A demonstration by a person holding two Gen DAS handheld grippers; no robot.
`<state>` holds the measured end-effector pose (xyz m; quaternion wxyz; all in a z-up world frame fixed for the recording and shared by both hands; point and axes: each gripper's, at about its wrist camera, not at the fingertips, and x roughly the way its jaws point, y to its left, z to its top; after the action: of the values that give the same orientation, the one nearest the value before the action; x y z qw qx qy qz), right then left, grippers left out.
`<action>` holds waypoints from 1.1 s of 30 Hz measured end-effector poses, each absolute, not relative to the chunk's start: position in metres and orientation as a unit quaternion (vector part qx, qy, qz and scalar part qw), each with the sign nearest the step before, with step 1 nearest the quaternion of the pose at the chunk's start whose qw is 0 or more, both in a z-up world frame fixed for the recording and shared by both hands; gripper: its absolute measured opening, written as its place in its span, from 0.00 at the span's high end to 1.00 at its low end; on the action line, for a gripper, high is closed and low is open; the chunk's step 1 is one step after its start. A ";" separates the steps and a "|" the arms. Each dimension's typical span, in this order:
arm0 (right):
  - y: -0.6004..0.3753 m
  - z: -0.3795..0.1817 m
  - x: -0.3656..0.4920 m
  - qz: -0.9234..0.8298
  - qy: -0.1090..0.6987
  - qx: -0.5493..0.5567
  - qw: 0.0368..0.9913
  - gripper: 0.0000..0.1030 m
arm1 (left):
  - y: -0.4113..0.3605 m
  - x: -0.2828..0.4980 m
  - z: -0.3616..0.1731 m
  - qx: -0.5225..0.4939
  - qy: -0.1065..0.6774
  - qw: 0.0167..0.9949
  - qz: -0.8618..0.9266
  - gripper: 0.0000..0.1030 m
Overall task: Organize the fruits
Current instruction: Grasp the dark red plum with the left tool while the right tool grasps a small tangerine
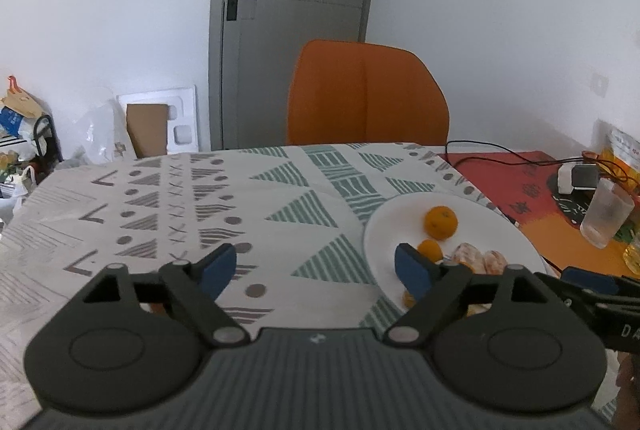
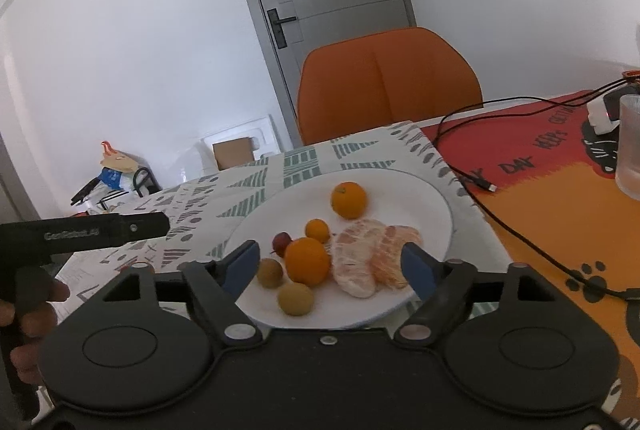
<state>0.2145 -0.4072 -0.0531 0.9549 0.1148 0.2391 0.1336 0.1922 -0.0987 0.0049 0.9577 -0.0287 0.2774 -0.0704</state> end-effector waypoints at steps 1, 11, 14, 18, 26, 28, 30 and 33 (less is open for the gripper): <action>-0.404 -0.053 0.216 0.135 0.241 0.113 0.954 0.21 | -0.095 0.191 0.006 -0.029 0.275 0.958 -0.068 0.14; -0.379 -0.047 0.219 0.139 0.234 0.110 0.956 0.00 | -0.060 0.180 0.007 -0.042 0.269 0.961 -0.044 0.07; -0.370 -0.048 0.220 0.146 0.237 0.110 0.954 0.00 | -0.051 0.179 0.006 -0.043 0.268 0.962 -0.040 0.07; -0.356 -0.048 0.219 0.161 0.240 0.097 0.952 0.00 | -0.038 0.178 0.004 -0.055 0.274 0.959 -0.041 0.07; -0.329 -0.045 0.219 0.179 0.241 0.074 0.951 0.02 | -0.016 0.177 -0.006 -0.069 0.276 0.958 -0.039 0.08; -0.324 -0.046 0.221 0.180 0.244 0.074 0.950 0.07 | -0.011 0.178 -0.010 -0.075 0.278 0.957 -0.039 0.09; -0.319 -0.047 0.223 0.181 0.248 0.072 0.949 0.12 | -0.005 0.178 -0.014 -0.079 0.280 0.956 -0.038 0.09; -0.311 -0.047 0.226 0.185 0.252 0.066 0.948 0.16 | 0.002 0.180 -0.019 -0.086 0.281 0.955 -0.035 0.10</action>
<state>0.2257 -0.3114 -0.0469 0.9475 0.0657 0.2521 0.1852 0.1803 0.0023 -0.0189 0.9551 -0.0857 0.2813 -0.0352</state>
